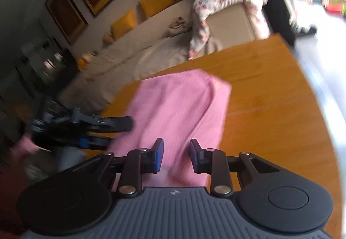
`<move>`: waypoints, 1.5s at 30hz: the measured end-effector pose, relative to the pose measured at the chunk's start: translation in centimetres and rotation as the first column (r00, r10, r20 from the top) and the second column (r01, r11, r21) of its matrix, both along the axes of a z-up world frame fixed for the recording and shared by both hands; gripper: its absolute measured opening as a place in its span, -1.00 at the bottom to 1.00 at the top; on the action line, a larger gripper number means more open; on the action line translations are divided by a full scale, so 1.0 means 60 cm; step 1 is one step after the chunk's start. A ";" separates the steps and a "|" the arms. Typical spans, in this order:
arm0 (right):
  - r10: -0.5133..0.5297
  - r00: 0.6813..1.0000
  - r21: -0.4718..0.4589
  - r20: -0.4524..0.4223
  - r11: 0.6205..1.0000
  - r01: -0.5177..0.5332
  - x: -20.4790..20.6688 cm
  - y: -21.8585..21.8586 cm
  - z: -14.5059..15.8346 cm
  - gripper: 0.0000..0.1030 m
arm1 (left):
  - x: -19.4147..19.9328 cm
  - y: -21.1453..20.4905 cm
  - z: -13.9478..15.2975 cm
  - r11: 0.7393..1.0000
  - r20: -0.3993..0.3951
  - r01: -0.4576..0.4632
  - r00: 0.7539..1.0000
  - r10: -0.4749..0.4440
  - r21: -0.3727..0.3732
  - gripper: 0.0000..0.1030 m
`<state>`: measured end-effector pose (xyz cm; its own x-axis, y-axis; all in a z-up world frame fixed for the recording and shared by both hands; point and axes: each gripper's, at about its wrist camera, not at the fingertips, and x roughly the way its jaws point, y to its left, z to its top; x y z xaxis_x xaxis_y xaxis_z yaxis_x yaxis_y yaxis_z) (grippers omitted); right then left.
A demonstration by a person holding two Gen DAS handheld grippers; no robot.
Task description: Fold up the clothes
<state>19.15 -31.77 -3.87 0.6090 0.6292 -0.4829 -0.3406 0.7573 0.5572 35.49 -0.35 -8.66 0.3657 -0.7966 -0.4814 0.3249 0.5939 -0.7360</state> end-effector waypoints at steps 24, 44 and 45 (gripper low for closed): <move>-0.108 0.989 -0.224 0.103 0.966 0.129 -0.022 -0.005 -0.024 -0.40 | -0.103 -0.035 0.135 0.964 0.394 0.053 0.906 -0.155 0.259 0.86; -0.084 0.993 0.004 0.083 0.996 0.084 -0.018 -0.058 -0.036 -0.90 | -0.205 -0.255 0.076 0.545 0.461 0.034 0.491 -0.739 0.838 -0.15; -0.079 0.994 0.010 0.082 0.997 0.078 -0.019 -0.056 -0.037 -0.90 | -0.201 -0.251 0.077 0.548 0.466 0.020 0.501 -0.730 0.836 -0.43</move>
<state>18.01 -35.11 -6.09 0.6940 0.5808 -0.4255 -0.3248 0.7800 0.5348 23.41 -15.41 -4.01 0.5839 -0.5060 -0.6348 0.8114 0.3896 0.4357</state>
